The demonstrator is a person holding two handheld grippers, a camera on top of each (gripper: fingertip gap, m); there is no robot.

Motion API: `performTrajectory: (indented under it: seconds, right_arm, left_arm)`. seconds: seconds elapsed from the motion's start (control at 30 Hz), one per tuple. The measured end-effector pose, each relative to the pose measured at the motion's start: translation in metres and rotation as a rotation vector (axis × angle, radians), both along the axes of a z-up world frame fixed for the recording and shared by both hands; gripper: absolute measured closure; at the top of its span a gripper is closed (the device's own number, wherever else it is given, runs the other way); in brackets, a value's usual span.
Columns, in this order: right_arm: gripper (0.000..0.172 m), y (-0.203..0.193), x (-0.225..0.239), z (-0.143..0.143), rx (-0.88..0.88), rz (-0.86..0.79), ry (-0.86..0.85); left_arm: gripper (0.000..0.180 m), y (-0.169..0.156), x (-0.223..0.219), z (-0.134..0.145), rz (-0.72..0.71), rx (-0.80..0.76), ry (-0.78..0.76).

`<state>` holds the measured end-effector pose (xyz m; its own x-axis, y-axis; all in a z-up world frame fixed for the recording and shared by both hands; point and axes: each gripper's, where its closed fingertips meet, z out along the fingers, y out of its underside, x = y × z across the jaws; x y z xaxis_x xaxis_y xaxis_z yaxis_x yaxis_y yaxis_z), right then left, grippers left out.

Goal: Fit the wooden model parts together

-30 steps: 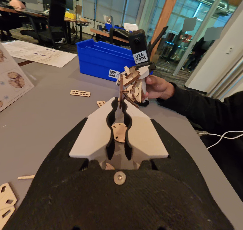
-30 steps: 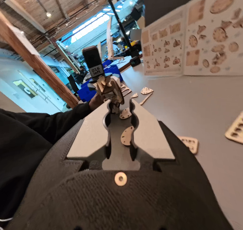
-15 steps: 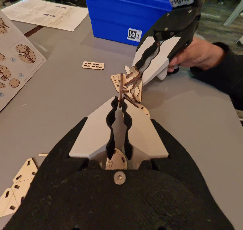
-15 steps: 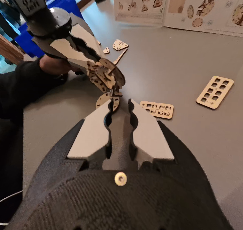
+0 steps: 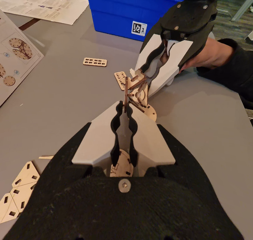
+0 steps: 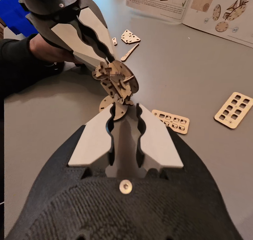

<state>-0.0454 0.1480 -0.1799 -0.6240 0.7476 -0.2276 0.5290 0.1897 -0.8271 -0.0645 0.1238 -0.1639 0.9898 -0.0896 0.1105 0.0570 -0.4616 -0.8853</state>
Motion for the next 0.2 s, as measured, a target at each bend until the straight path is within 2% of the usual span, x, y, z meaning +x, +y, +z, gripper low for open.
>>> performTrajectory:
  seconds: [0.2]
  right_arm:
    - [0.15, -0.0044, -0.0021, -0.0045, 0.0, 0.013, -0.037]
  left_arm:
    - [0.18, -0.0002, 0.0025, -0.0063, -0.001, -0.043, -0.009]
